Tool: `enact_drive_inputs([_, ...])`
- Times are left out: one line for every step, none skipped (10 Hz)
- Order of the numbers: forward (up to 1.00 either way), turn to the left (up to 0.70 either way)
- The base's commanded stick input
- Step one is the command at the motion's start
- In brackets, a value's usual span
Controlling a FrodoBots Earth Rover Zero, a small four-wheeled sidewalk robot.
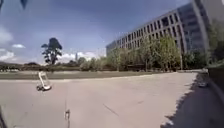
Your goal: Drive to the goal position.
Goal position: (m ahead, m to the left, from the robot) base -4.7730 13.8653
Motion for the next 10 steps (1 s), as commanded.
enact_drive_inputs([0.38, 0.00])
enact_drive_inputs([0.39, 0.00])
enact_drive_inputs([0.39, 0.00])
enact_drive_inputs([0.39, 0.00])
enact_drive_inputs([0.45, 0.02])
enact_drive_inputs([0.39, 0.62])
enact_drive_inputs([0.36, 0.72])
enact_drive_inputs([0.34, 0.68])
enact_drive_inputs([0.34, 0.68])
enact_drive_inputs([0.34, 0.68])
